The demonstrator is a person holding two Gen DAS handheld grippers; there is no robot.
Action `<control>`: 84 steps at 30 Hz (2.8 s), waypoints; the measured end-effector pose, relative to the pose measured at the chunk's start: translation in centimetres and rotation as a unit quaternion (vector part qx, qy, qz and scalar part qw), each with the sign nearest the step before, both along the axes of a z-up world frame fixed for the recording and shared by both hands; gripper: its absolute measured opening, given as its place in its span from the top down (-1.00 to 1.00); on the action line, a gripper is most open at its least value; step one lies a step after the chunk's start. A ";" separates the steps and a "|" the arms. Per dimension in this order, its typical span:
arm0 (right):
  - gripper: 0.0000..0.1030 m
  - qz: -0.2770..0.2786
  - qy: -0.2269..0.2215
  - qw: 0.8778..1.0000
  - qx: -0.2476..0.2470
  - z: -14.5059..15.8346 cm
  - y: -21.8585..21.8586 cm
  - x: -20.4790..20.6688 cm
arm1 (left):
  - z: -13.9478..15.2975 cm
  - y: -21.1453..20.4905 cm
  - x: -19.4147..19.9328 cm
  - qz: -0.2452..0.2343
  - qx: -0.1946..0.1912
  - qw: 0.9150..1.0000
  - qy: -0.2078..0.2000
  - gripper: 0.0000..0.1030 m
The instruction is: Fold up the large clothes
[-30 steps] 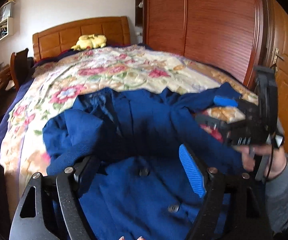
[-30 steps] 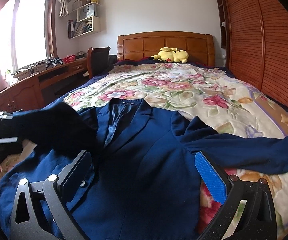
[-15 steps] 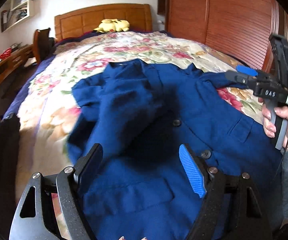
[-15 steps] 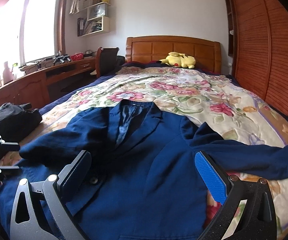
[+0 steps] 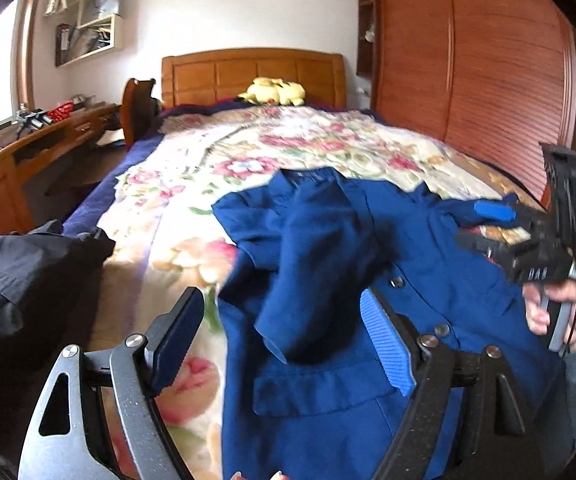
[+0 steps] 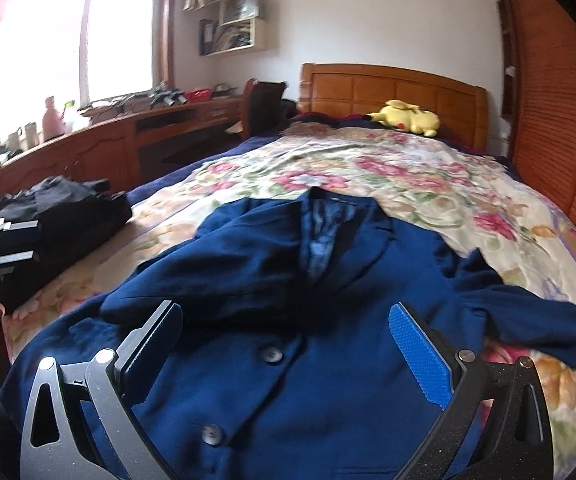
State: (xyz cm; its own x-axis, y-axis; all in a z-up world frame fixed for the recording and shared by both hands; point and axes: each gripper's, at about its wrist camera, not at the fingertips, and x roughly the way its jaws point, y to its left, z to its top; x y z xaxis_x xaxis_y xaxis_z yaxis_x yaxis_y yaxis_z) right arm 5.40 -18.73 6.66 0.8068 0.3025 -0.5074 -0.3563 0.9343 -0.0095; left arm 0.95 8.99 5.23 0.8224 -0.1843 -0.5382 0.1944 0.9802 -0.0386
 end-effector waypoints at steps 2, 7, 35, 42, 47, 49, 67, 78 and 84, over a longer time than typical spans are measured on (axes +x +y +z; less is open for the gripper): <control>-0.98 0.017 0.007 1.000 -0.006 -0.1 1.0 0.5 | 0.0 0.6 0.1 0.006 -0.005 1.000 -0.008 -0.58; -0.92 0.058 0.030 0.998 -0.019 -1.0 3.1 2.4 | -0.8 1.9 0.5 0.024 -0.009 0.999 -0.028 -0.58; 0.00 0.180 0.149 0.964 -0.128 -7.4 11.9 11.3 | -4.9 6.8 1.3 0.059 -0.029 0.998 -0.011 -0.58; 0.84 0.170 0.118 0.968 -0.141 -6.6 12.1 10.5 | -5.0 6.2 1.6 0.057 -0.029 0.998 -0.013 -0.58; 0.91 0.130 0.077 0.986 -0.075 -3.0 8.4 10.4 | -4.9 5.5 1.5 0.049 -0.022 0.998 -0.018 -0.58; 0.91 0.105 0.055 0.992 -0.051 -1.6 6.6 10.3 | -4.9 5.2 1.7 0.048 -0.019 0.998 -0.018 -0.58; 0.91 -0.072 -0.014 0.997 0.029 2.2 -6.1 5.5 | -2.8 -1.0 3.8 0.001 -0.027 0.999 -0.037 -0.58; 0.91 -0.076 0.065 0.995 0.006 -2.1 -6.7 2.1 | -2.7 -5.7 5.0 -0.038 -0.018 0.999 -0.035 -0.58; 0.67 -0.085 0.091 0.992 -0.023 -3.6 -7.0 1.4 | -3.7 -6.5 5.2 -0.046 -0.012 0.999 -0.023 -0.58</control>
State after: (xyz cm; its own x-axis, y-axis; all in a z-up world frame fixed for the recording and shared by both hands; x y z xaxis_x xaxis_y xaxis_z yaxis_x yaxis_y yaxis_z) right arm 6.83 -25.72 3.07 0.7383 0.1426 -0.6592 -0.1935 0.9811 -0.0046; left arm 6.17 2.45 1.55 0.8254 -0.2725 -0.4944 0.2856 0.9570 -0.0506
